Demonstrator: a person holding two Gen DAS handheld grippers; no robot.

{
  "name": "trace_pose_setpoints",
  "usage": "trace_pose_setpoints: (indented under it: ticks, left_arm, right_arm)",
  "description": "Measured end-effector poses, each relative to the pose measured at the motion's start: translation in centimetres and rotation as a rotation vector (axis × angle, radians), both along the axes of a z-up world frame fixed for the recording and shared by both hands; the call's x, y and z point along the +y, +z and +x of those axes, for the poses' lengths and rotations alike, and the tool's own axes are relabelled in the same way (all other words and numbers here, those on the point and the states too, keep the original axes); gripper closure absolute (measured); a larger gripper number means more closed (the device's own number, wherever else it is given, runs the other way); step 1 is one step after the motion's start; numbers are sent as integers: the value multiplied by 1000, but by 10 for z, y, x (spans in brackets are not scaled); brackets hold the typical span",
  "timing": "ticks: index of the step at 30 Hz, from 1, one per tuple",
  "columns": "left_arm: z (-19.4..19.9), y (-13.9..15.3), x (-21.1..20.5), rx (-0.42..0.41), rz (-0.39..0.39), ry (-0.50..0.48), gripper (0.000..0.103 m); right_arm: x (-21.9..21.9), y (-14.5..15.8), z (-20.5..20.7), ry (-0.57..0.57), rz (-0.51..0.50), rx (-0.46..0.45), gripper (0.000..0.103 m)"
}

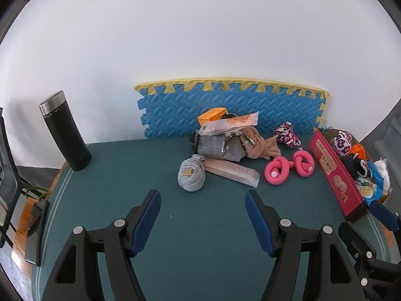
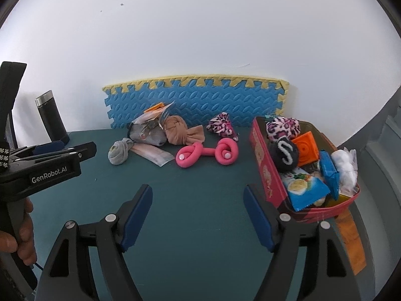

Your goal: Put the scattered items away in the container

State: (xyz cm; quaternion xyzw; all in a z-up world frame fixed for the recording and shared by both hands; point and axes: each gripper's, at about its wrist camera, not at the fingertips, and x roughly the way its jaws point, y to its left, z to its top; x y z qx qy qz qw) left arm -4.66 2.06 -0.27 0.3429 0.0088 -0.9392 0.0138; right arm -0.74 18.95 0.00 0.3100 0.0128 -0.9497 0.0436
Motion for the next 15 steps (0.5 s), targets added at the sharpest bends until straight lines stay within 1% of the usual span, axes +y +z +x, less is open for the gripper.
trace_pose_setpoints:
  ticks: [7, 15]
  left_arm:
    - [-8, -10, -9, -20, 3, 13, 32]
    - [-32, -39, -19, -103, 26, 29, 32]
  right_arm:
    - [-7, -9, -10, 13, -2, -31, 25]
    - [-13, -28, -28, 19, 3, -100, 25]
